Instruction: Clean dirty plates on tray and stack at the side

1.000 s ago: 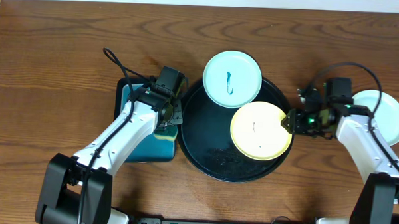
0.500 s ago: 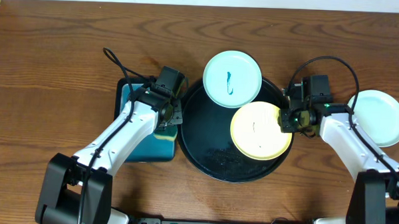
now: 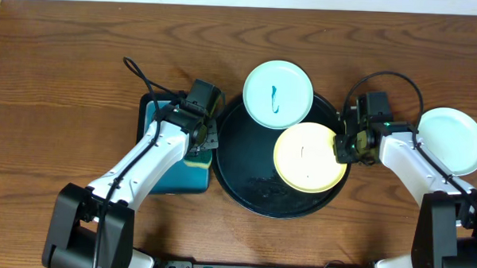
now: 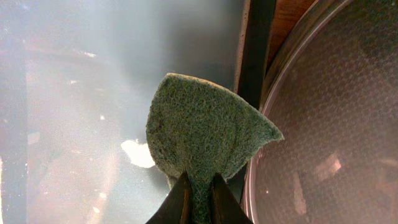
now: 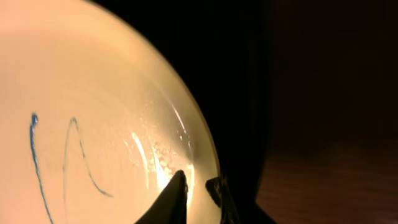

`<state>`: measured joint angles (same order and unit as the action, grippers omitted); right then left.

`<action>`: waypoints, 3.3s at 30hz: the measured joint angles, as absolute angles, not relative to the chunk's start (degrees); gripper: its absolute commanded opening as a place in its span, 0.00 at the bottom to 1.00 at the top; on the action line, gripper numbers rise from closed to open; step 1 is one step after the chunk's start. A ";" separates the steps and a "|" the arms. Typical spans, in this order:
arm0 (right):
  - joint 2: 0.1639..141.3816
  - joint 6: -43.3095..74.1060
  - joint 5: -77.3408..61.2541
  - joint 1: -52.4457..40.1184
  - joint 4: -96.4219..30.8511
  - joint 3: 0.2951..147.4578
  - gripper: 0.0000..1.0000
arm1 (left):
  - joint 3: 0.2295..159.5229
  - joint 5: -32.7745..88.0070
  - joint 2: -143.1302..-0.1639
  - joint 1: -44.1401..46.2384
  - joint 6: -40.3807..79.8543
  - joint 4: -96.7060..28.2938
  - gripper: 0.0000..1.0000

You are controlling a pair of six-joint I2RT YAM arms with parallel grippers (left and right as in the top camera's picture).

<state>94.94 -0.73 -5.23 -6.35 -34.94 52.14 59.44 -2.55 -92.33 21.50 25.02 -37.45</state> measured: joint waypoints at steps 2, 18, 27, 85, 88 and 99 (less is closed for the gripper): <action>94.94 -0.67 -6.11 -6.50 -36.18 52.14 0.11 | 59.44 -2.55 -92.33 21.50 24.99 -37.43 0.08; 95.22 0.19 -16.03 -7.05 -39.16 52.14 0.29 | 59.44 -2.55 -92.33 21.50 25.02 -37.45 0.08; 94.96 0.36 -16.75 -7.05 -40.51 54.54 0.36 | 59.44 -2.55 -92.33 21.50 25.02 -37.43 0.07; 93.45 8.54 -17.82 -7.09 -34.61 47.92 0.01 | 59.44 -2.55 -92.33 21.50 24.99 -37.45 0.08; 93.45 9.28 -17.87 -7.09 -34.44 47.83 0.01 | 59.44 -2.55 -92.33 21.50 25.02 -37.43 0.07; 93.34 11.18 -18.04 -7.11 -34.28 47.72 0.05 | 59.44 -2.55 -92.33 21.50 24.99 -37.43 0.07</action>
<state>93.34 11.18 -18.04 -7.11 -34.28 47.72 59.44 -2.55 -92.33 21.50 24.99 -37.43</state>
